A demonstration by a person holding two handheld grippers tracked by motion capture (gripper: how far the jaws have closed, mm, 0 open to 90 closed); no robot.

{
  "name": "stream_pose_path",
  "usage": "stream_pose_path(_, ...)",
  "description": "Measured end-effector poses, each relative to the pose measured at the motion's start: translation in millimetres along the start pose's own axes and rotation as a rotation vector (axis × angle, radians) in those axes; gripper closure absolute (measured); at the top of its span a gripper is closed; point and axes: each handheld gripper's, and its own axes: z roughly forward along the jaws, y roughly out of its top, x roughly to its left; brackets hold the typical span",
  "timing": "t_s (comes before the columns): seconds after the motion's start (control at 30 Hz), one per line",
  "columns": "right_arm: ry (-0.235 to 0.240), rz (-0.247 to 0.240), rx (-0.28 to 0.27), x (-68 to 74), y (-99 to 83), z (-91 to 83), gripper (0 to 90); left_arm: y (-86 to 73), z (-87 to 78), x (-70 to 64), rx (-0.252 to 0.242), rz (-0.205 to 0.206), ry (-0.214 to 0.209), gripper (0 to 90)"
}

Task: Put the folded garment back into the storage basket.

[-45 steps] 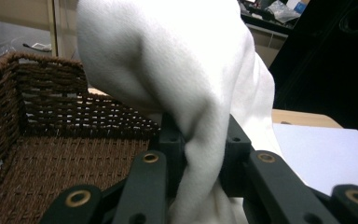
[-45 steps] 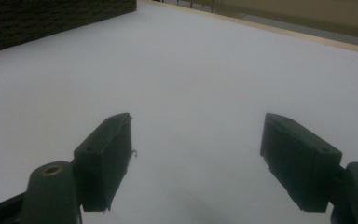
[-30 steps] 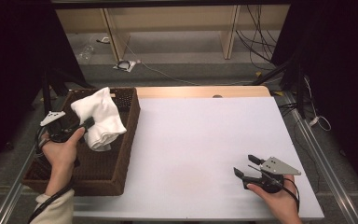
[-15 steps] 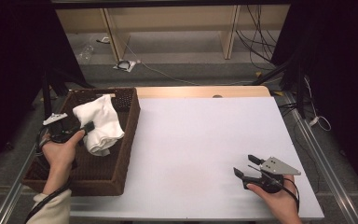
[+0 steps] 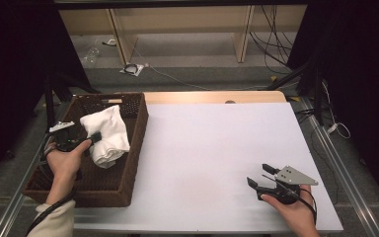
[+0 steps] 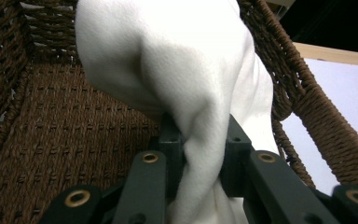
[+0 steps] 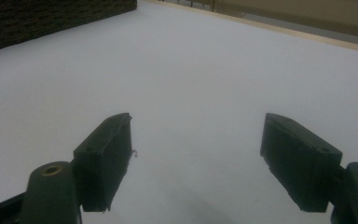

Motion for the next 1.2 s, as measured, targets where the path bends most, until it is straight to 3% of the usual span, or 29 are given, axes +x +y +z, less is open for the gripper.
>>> stream_pose_path(0.47, 0.001, -0.001, 0.002, 0.0, -0.1, 0.2, 25.7, -4.6, 7.1, 13.1, 0.099, 0.022, 0.044, 73.7)
stream_pose_path(0.7, 0.001, -0.001, 0.002, -0.1, -0.1, 0.3, 25.7, -6.6, 9.4, 21.2, 0.164, 0.044, 0.099, 72.3)
stream_pose_path(0.83, 0.001, -0.002, 0.001, 0.0, -0.1, 0.2, 25.6, -7.5, 11.4, 25.4, 0.193, 0.064, 0.164, 65.8)
stream_pose_path(0.87, -0.003, -0.004, 0.006, 0.0, 0.2, -0.4, 25.6, -7.2, 11.4, 25.9, 0.186, 0.053, 0.202, 54.7)
stream_pose_path(0.9, -0.003, -0.004, 0.006, 0.0, 0.2, -0.4, 25.6, -6.9, 11.2, 26.1, 0.182, 0.051, 0.234, 54.7)
stream_pose_path(0.93, 0.001, -0.002, 0.0, 0.0, 0.0, 0.1, 25.6, -5.8, 10.0, 27.0, 0.163, 0.047, 0.302, 44.8)
stream_pose_path(0.97, 0.001, -0.002, 0.0, 0.0, 0.0, 0.1, 25.6, -5.8, 10.0, 27.0, 0.163, 0.047, 0.302, 42.5)
stream_pose_path(1.07, 0.0, -0.001, 0.0, -0.1, 0.1, 0.1, 25.6, -1.3, 2.4, 25.9, 0.093, 0.052, 0.381, 39.6)
stream_pose_path(1.1, 0.0, 0.0, 0.0, -0.2, 0.1, 0.0, 25.6, -1.3, 2.4, 25.9, 0.093, 0.052, 0.381, 39.6)
stream_pose_path(1.13, 0.0, -0.001, 0.0, -0.3, 0.0, -0.1, 25.6, 1.9, -1.9, 23.2, 0.046, 0.054, 0.392, 40.0)
stream_pose_path(1.2, 0.0, -0.001, 0.0, -0.4, -0.1, 0.0, 25.6, 3.6, -3.8, 20.6, 0.022, 0.054, 0.376, 41.1)
